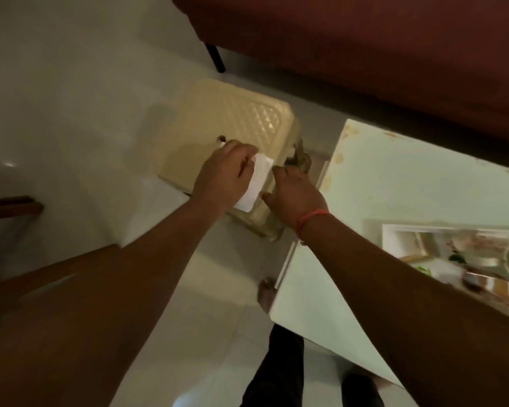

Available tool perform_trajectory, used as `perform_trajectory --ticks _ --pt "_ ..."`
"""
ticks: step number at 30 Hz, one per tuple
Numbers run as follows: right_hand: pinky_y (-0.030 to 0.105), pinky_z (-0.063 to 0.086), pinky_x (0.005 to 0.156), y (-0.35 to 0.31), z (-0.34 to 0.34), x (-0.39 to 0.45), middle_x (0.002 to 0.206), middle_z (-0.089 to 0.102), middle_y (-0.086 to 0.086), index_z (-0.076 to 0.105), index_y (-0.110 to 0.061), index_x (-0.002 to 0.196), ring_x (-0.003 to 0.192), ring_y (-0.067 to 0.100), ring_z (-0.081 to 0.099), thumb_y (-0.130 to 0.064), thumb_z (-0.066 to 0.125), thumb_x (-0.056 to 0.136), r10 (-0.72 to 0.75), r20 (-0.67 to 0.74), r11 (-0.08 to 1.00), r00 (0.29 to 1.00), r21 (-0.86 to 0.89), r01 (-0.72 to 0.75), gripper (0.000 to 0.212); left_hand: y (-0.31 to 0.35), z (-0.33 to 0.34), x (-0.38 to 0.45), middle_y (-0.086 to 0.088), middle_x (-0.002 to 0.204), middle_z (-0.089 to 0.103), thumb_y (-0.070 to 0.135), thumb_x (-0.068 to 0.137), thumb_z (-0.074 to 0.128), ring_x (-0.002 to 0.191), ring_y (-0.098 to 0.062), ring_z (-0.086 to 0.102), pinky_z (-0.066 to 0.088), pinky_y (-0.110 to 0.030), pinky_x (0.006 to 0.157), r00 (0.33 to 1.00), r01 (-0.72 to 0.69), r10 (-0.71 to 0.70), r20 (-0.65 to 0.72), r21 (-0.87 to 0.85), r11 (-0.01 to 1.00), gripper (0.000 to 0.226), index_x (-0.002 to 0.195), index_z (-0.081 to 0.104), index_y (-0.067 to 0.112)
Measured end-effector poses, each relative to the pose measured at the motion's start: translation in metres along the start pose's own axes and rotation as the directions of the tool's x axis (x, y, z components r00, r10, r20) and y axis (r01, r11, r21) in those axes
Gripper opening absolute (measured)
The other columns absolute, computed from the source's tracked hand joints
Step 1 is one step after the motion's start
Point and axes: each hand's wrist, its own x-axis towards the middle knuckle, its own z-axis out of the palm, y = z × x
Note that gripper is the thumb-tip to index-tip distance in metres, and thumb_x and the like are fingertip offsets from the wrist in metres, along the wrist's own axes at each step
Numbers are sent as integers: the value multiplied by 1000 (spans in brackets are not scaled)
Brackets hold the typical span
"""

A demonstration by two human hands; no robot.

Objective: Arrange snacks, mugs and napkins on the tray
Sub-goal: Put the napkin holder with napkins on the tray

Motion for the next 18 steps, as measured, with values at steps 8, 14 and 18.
perform_trajectory --ticks 8,14,18 --pt "36 48 84 -60 31 45 115 63 9 58 -13 121 104 28 61 -45 43 101 132 -86 901 988 425 -83 41 -49 -9 3 2 124 62 47 103 31 112 -14 57 46 -33 98 797 595 -558 233 -467 654 44 129 59 26" --pt "14 37 70 -78 35 50 129 61 6 49 -11 136 98 10 52 -39 53 99 226 26 673 974 719 -175 47 -47 -2 -4 15 114 67 54 102 22 104 5 59 45 -23 88 787 607 -513 343 -583 540 49 126 62 39" --pt "25 48 86 -72 30 40 129 59 6 49 -12 136 112 19 59 -28 61 93 219 55 595 974 784 -178 48 -29 -3 -5 10 117 70 53 103 20 109 -2 63 49 -33 100 779 602 -541 318 -622 501 53 127 64 34"
